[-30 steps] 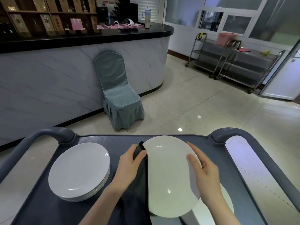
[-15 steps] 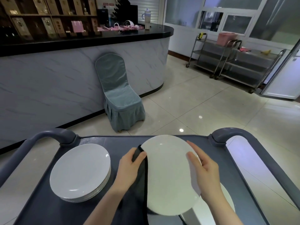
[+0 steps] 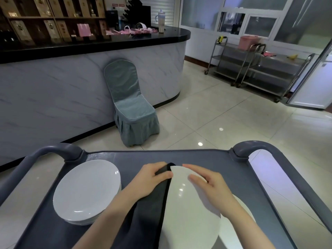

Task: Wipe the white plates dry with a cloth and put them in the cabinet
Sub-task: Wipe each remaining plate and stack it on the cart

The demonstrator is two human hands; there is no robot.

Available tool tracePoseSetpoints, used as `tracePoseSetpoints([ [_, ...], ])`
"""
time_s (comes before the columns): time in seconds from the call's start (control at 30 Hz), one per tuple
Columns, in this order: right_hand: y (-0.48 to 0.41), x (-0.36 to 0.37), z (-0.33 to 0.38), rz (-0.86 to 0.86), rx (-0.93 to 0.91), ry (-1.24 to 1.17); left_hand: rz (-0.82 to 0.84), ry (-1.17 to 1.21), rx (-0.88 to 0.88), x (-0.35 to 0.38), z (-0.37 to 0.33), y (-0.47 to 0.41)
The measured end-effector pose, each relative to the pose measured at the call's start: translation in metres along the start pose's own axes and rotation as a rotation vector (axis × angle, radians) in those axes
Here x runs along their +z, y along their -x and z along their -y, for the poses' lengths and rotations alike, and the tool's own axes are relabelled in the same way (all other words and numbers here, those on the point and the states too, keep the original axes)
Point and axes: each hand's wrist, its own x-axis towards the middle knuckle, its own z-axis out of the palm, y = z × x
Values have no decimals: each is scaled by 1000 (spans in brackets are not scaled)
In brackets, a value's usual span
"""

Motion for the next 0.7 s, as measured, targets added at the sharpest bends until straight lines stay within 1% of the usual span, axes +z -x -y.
tracePoseSetpoints([
  [0.1,1,-2,-2,-210,9,-219,-303,173,-144,8,14,10],
  [0.17,4,10,-8,-429,10,-316,-489,314,-268,24,22,18],
  [0.23,7,30,-13,-674,37,-389,-608,451,-382,45,28,21],
  [0.27,8,37,-14,-760,62,-407,-642,492,-424,54,30,23],
  [0.3,9,41,-16,-794,83,-404,-666,523,-449,60,32,24],
  [0.33,9,42,-19,-780,87,-395,-687,543,-457,62,34,24],
  [0.37,9,42,-23,-729,83,-386,-703,549,-451,60,36,24],
  [0.47,13,27,-29,-499,106,-313,-694,522,-375,44,35,24],
  [0.53,8,9,-31,-409,144,-209,-657,407,-291,28,30,26],
  [0.6,-1,-10,-25,-301,125,-64,-586,258,-185,15,23,26],
  [0.7,-10,-18,-13,-33,29,151,-440,88,-31,4,11,18],
])
